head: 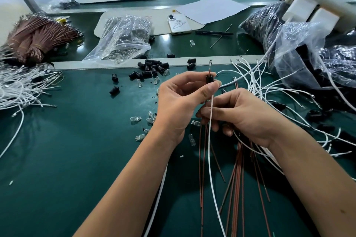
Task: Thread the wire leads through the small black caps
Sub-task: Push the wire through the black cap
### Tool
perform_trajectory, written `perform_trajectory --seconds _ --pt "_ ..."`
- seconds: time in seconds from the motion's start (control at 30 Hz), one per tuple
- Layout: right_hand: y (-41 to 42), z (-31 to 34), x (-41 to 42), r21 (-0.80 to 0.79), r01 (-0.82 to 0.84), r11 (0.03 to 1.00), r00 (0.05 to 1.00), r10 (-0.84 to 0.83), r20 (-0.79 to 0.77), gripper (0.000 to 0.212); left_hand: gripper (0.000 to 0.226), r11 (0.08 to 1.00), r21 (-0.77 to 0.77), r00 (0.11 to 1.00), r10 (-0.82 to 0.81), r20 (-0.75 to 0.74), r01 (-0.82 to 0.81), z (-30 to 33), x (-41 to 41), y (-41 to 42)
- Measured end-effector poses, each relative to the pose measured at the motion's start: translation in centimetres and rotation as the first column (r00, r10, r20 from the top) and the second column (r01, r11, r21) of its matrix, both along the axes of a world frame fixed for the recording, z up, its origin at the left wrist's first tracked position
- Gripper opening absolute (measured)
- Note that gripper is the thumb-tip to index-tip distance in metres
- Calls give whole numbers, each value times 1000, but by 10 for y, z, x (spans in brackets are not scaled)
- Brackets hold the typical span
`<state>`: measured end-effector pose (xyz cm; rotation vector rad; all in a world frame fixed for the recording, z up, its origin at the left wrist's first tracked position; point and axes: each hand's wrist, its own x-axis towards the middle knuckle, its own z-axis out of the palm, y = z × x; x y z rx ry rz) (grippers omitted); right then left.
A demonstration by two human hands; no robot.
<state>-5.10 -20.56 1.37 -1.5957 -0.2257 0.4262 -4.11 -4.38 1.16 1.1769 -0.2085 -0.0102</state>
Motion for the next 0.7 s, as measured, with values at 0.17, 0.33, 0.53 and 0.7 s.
perform_trajectory --seconds 0.17,0.33,0.53,0.7 --pt "-1 -1 1 -59 -5 998 1000 6 15 29 20 999 -39 998 -28 49 30 0 -1 -1" --pt "1 -1 0 -20 100 995 988 -97 118 21 20 997 -72 997 -18 78 23 2 0 -1" --pt "5 -3 1 143 178 974 966 -201 165 11 20 995 -102 996 6 90 3 3 2 0" --pt "5 -6 3 108 209 972 952 -227 204 35 20 997 -70 992 -16 127 25 4 1 2"
